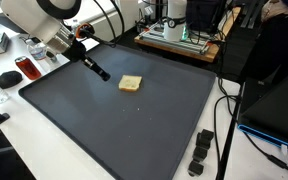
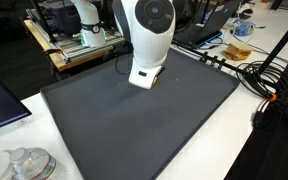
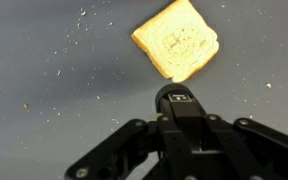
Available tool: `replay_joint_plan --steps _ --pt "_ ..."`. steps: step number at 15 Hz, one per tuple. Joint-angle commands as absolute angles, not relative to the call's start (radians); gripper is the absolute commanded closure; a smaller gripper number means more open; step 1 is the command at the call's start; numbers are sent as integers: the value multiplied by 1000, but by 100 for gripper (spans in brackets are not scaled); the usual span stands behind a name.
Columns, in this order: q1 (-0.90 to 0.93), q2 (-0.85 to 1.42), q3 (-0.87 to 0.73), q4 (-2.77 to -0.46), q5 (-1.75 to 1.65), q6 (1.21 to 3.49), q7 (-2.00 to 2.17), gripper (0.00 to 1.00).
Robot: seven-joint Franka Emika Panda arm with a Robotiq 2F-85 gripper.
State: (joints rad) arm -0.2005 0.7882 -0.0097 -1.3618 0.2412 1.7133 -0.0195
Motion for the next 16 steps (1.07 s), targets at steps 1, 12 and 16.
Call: replay_joint_plan --steps 1,12,16 --pt "-273 770 8 -1410 318 1706 -135 95" --pt "-382 561 -4 -1788 466 1892 -430 95" --pt "-390 442 -10 -1987 539 2035 -511 95"
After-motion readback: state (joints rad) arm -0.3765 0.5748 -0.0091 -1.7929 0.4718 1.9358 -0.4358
